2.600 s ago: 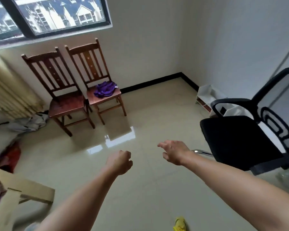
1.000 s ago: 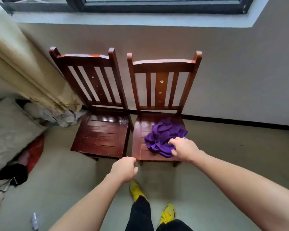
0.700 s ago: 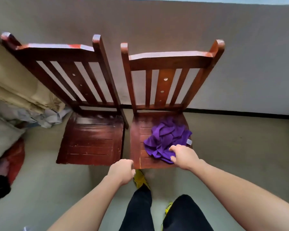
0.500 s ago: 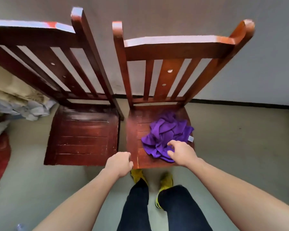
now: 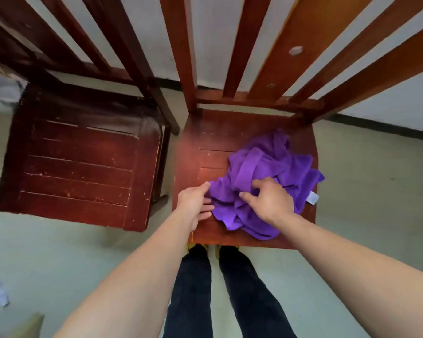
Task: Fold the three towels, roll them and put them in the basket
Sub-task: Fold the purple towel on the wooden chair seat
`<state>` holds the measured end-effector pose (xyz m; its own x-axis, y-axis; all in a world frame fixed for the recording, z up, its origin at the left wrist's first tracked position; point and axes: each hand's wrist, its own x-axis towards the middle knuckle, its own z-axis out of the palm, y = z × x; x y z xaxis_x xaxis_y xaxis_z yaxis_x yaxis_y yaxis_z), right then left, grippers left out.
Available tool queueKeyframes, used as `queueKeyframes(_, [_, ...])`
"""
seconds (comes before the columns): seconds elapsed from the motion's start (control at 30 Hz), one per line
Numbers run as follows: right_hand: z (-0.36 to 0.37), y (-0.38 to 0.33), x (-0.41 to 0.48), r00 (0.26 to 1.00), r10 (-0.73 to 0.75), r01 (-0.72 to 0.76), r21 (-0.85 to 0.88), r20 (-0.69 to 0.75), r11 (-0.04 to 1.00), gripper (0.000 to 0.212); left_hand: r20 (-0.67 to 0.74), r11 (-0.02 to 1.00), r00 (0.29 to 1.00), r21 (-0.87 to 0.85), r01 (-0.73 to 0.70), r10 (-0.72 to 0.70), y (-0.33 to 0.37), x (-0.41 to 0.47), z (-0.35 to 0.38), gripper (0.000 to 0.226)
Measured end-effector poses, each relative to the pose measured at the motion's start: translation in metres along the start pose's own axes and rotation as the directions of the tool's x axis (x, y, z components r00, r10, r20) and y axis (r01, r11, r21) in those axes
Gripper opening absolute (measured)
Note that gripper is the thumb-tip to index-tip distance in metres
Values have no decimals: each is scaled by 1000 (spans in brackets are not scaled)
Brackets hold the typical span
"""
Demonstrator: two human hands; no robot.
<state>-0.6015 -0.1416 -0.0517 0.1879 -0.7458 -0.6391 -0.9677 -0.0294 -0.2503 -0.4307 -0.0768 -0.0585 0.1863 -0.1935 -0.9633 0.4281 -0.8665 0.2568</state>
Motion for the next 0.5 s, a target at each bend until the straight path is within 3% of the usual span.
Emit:
queueKeyframes(0.1, [11, 23, 8, 995, 101, -101, 310, 17, 945, 37, 30, 985, 999, -169, 39, -34, 0, 20, 16, 9])
queueKeyframes(0.23, [-19, 29, 8, 912, 403, -214, 751, -75, 625, 27, -63, 903, 995, -427, 43, -77, 2, 22, 14, 14])
queueKeyframes(0.33, [-60, 16, 18, 845, 531, -207, 874, -68, 441, 28, -89, 828, 990, -560, 42, -111, 6, 11, -7, 17])
queueKeyframes(0.43, [-92, -7, 34, 849, 529, -127, 961, -24, 247, 23, -129, 814, 982, -579, 38, -138, 9, 3, -32, 19])
queueKeyframes(0.5, [-102, -23, 46, 872, 489, -100, 980, 2, 174, 14, -168, 808, 972, -588, 35, -164, 7, 2, -49, 22])
